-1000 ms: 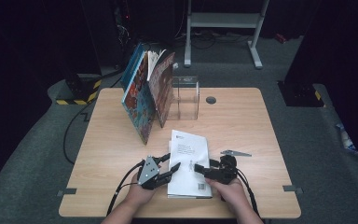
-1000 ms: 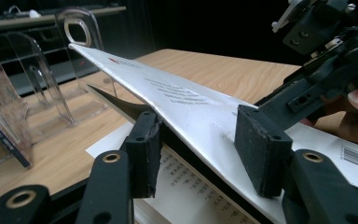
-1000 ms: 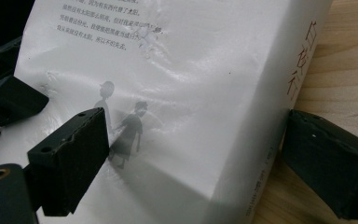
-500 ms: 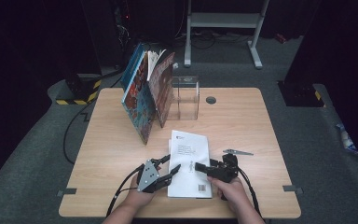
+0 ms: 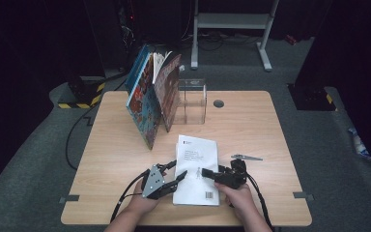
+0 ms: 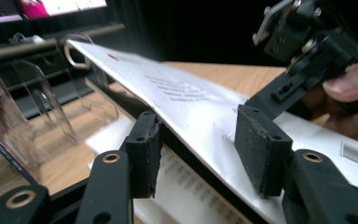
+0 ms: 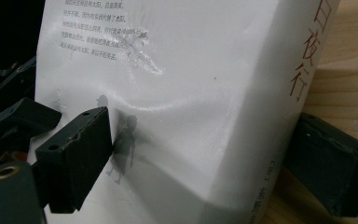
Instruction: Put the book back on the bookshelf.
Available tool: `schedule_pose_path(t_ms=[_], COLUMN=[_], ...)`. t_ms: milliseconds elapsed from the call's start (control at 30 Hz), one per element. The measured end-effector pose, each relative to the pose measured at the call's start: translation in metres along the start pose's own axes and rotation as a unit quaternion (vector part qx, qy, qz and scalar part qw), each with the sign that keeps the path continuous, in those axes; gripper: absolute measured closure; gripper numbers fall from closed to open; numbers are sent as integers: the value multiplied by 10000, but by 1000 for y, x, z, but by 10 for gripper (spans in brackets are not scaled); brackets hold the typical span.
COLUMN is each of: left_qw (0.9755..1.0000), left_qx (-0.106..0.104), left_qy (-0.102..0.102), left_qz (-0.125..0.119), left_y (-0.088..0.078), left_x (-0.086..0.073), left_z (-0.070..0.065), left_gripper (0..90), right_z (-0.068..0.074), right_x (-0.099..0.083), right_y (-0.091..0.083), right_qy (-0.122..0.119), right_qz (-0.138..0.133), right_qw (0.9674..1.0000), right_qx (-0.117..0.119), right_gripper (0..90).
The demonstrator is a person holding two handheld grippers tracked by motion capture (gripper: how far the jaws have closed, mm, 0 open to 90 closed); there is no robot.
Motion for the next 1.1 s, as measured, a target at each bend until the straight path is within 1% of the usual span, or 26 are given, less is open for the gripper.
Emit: schedule_pose_path(t_ms=[33,67,100,133,233,267,333,400,433,467,500,533,567,633,667,700,733,767,800,833,900,933,1000,1033,1067,1100], left_qw=[10000,9999,9999,9997,9991,9990,9988,9987,9987,9986,9986,9988,9990,9991,9991,9992,9992,9992,9992,9992,9992,9992,9990,9990,9989,9989], left_qx=[-13,-28,-23,-51,-33,-40,-19,14,22,28,28,21,80,105,127,157,177,189,212,240,271,283,302,302,320,330], left_qy=[-28,-111,-127,-200,-366,-395,-440,-442,-440,-462,-462,-445,-391,-357,-341,-322,-333,-333,-308,-301,-248,-230,-320,-320,-322,-335], left_qz=[33,78,88,104,189,200,221,260,272,240,240,221,214,220,196,184,159,144,144,138,150,142,92,92,68,46], left_y=[0,0,0,0,2,2,2,3,3,4,4,4,5,5,6,6,6,7,8,9,12,15,20,20,22,24], left_x=[0,-1,-2,-2,-4,-4,-3,-3,-3,-2,-2,-1,2,4,5,6,7,8,9,10,14,16,21,21,22,23], left_z=[0,1,1,2,4,4,4,5,5,4,4,4,3,3,2,2,3,3,3,3,3,3,5,5,5,6], left_gripper=[522,523,523,523,524,524,525,525,525,525,525,526,526,526,528,528,530,531,531,532,536,538,576,579,582,582], right_z=[1,2,4,5,8,9,10,11,12,14,14,16,16,16,17,17,18,19,19,19,18,17,15,15,14,14], right_x=[1,2,3,3,6,7,8,10,10,12,12,14,16,18,21,21,26,28,28,30,33,35,40,40,43,43], right_y=[-1,-3,-5,-6,-12,-14,-16,-19,-20,-22,-22,-24,-26,-27,-30,-30,-32,-33,-33,-34,-36,-38,-42,-42,-44,-44], right_qy=[-58,-135,-224,-284,-447,-552,-615,-735,-758,-898,-898,-1002,-1048,-1059,-1146,-1146,-1231,-1264,-1264,-1311,-1307,-1340,-1380,-1380,-1459,-1459], right_qz=[-26,-65,-100,-124,-200,-232,-310,-375,-393,-429,-429,-457,-493,-537,-627,-627,-675,-704,-704,-740,-842,-895,-1024,-1024,-1079,-1079], right_qw=[10000,9999,9996,9994,9983,9975,9967,9955,9951,9933,9933,9917,9909,9904,9885,9885,9867,9859,9859,9848,9836,9824,9800,9800,9774,9774], right_qx=[-19,-42,-115,-173,-318,-369,-429,-474,-505,-587,-587,-666,-693,-714,-766,-766,-814,-840,-840,-865,-920,-944,-1001,-1001,-1084,-1084], right_gripper=[120,133,146,158,194,209,228,243,250,255,255,261,268,273,286,286,300,304,304,308,319,323,333,333,340,340])
Point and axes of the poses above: each handheld gripper's, and its own axes: y roughly forward along the jaws, x roughly out of its top, z roughly to its left, the point moved 8 cm from there along y, roughly forward along the jaws, and after that the axes turned 15 degrees about -y, right-handed, at the moved point
